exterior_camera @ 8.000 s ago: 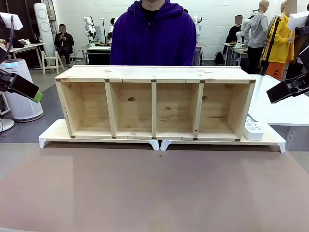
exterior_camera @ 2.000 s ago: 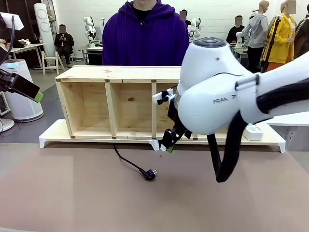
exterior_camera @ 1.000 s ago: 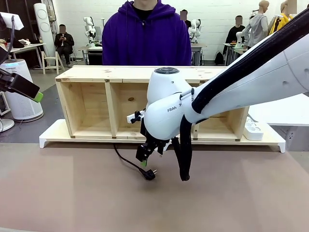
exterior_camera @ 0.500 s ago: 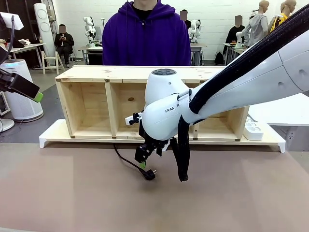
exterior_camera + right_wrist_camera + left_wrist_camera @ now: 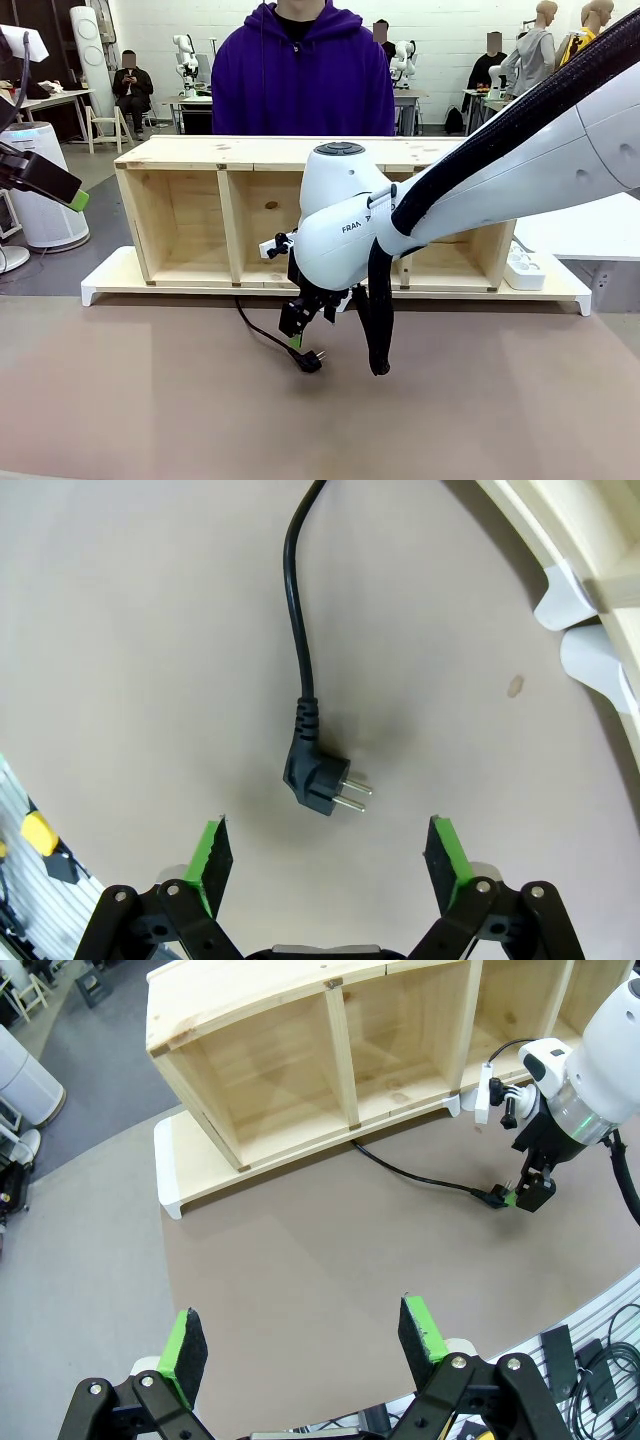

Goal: Perform cable management.
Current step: When the cord part of the Power Cable appears at the lower middle area of the table and stops, grasp the cord part of the Power Cable.

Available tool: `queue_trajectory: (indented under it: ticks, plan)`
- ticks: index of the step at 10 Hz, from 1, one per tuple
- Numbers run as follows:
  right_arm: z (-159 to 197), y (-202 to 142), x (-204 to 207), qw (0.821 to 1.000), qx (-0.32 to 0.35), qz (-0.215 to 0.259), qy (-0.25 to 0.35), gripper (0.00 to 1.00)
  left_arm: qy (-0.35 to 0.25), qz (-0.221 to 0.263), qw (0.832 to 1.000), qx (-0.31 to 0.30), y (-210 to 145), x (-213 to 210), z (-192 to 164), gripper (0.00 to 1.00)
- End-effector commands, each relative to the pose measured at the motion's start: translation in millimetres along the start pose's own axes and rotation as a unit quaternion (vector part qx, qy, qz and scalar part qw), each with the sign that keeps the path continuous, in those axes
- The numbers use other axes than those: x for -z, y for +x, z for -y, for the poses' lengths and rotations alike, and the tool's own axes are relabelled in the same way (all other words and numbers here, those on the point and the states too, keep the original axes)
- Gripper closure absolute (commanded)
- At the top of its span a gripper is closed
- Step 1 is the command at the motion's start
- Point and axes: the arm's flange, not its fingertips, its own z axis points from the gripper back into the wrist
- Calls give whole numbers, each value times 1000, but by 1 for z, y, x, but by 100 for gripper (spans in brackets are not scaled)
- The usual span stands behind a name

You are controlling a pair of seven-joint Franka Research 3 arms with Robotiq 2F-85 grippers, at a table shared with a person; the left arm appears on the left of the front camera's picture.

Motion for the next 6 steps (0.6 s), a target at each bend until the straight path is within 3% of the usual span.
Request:
queue_trajectory:
  ticks: [1, 6]
  plan:
    - [3, 8, 12, 1000, -14, -15, -5, 0, 2, 4, 1000, 0, 1, 0, 0, 0]
    - [-1, 29, 54, 997, -54, -46, 4, 0, 2, 4, 1000, 0, 1, 0, 0, 0]
